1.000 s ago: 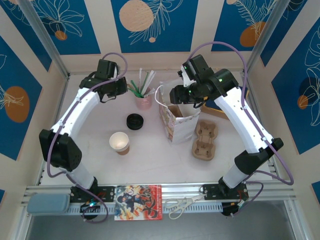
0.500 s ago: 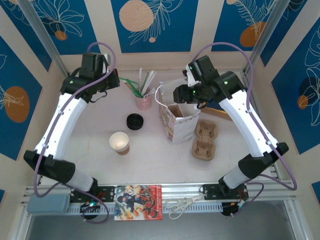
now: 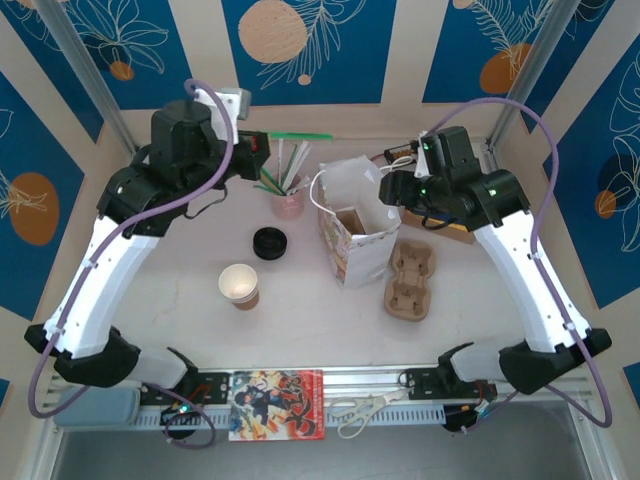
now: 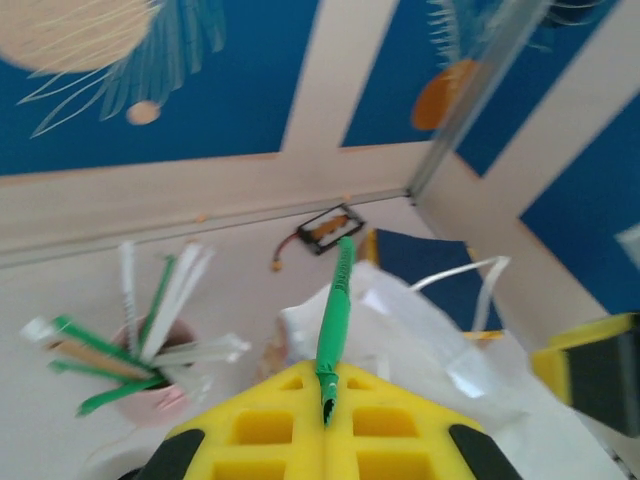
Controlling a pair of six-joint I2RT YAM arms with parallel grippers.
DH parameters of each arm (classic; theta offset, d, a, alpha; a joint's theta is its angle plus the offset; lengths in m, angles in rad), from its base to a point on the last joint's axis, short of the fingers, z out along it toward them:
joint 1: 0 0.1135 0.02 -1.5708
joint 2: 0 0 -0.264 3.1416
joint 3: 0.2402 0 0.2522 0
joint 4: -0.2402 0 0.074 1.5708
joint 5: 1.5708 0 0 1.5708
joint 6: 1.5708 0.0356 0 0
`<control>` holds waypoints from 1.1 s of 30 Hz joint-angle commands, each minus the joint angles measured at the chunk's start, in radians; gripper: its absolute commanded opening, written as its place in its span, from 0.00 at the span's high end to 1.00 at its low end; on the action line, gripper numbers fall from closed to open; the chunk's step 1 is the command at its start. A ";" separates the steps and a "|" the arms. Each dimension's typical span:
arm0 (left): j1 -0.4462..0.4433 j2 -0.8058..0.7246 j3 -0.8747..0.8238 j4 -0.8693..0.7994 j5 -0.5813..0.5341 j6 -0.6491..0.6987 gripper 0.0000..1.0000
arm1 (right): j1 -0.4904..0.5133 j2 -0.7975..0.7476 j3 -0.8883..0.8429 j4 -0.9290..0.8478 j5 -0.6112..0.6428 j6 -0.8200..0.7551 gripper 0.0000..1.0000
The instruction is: Pack the takeout coffee
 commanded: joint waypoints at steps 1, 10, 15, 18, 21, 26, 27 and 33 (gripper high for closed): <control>-0.063 0.066 0.084 -0.004 -0.004 0.065 1.00 | -0.034 -0.062 -0.049 0.040 0.011 0.036 0.39; -0.176 0.239 0.230 -0.243 -0.049 0.067 1.00 | -0.133 -0.130 -0.136 0.030 -0.007 0.035 0.39; -0.219 0.309 0.237 -0.300 -0.100 0.080 1.00 | -0.203 -0.140 -0.180 0.048 -0.010 0.039 0.39; -0.236 0.362 0.264 -0.311 -0.125 0.102 1.00 | -0.248 -0.134 -0.210 0.072 -0.016 0.038 0.38; -0.239 0.433 0.321 -0.331 -0.125 0.120 1.00 | -0.308 -0.109 -0.245 0.111 -0.027 0.038 0.33; -0.239 0.539 0.463 -0.384 -0.067 0.116 0.74 | -0.403 -0.026 -0.299 0.203 -0.048 0.052 0.32; -0.239 0.545 0.481 -0.383 -0.062 0.112 0.68 | -0.417 -0.003 -0.307 0.226 -0.049 0.056 0.32; -0.218 0.508 0.485 -0.342 -0.050 0.100 0.26 | -0.484 0.182 -0.275 0.307 -0.054 0.058 0.30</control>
